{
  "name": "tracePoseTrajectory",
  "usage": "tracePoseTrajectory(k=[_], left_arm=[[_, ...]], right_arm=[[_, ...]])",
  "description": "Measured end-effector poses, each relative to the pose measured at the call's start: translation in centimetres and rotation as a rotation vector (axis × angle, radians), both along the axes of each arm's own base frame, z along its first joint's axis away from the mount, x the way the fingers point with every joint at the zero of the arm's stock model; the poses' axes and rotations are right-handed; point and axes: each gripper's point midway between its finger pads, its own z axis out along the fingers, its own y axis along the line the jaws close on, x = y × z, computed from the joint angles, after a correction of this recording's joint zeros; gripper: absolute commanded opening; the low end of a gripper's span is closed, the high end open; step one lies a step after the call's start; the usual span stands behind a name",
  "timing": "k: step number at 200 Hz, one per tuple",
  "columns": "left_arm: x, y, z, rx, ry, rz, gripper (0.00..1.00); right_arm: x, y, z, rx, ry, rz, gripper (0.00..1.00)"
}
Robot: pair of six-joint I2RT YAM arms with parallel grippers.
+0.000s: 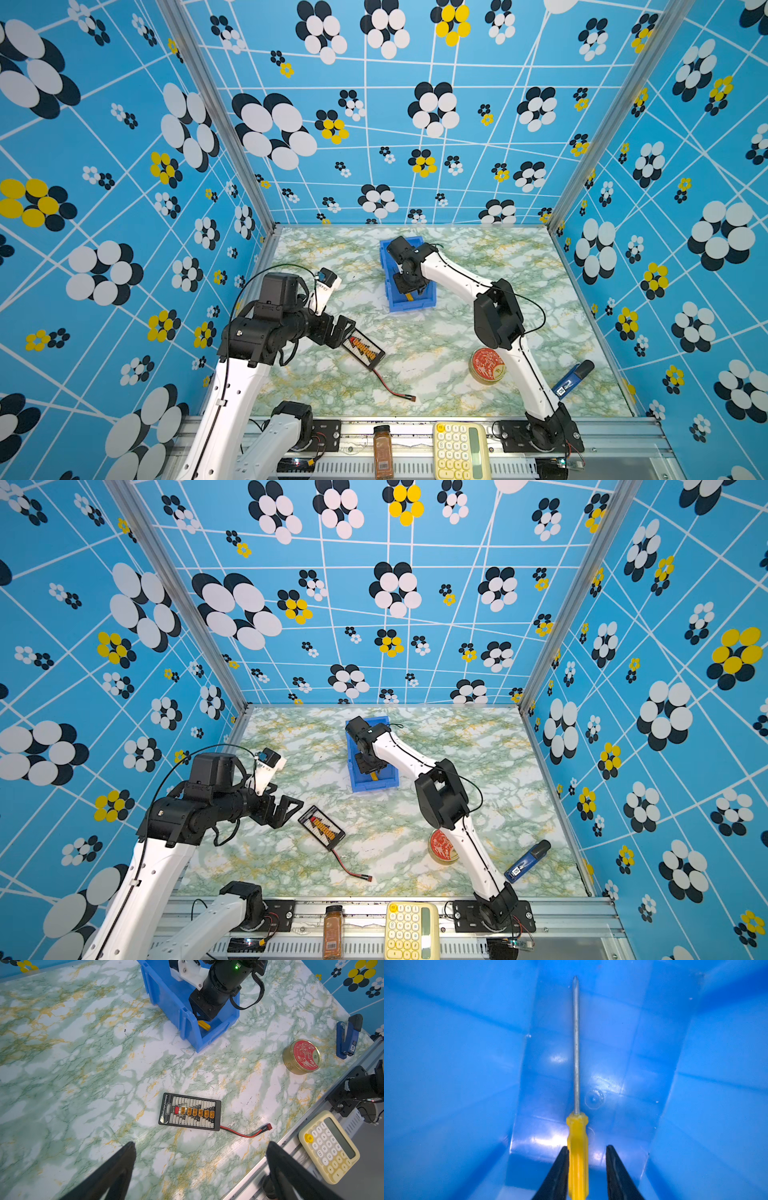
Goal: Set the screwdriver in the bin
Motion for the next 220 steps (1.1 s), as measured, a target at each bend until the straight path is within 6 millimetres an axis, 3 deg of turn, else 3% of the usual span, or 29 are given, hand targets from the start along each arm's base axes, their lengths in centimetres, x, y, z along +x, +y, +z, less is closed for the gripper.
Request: tracePoseTrajectory(k=[29,60,87,113,133,167,198,220], left_arm=[[0.2,-0.1,-0.3,-0.002,0.017,-0.004,0.99],[0.6,-0.2,-0.8,0.002,0.04,-0.005,0.99],[0.7,-0.2,-0.9,0.018,0.034,-0.009,0.99],[0.7,-0.2,-1.0,0.042,0.022,-0.026,0.99],[0.8,-0.2,-1.2,0.056,0.017,-0.03,0.99],[1.4,0.0,-2.3,0.079,0.034,-0.014,0.99],[2.5,0.3,-2.6,0.096,0.028,0.016,0.99],[3.5,0.6,-2.7,0.106,0.022,0.048,0.99]], right_arm=[[0.3,0.3,2.9,0.037,-0.044,0.0,0.36],[0.2,0.2,8.4,0.108,-0.126,-0.003,0.38],[-1.9,-1.3,13.4,0.185,-0.191,-0.015,0.4],[-4.6,-3.5,16.6,0.253,-0.256,-0.033,0.43],[-7.0,-5.7,16.8,0.274,-0.287,-0.052,0.47],[-10.4,-10.0,14.6,0.232,-0.299,-0.101,0.51],[-12.8,-14.3,13.0,0.193,-0.34,-0.157,0.69],[-13.7,-16.9,13.4,0.202,-0.394,-0.22,0.81]])
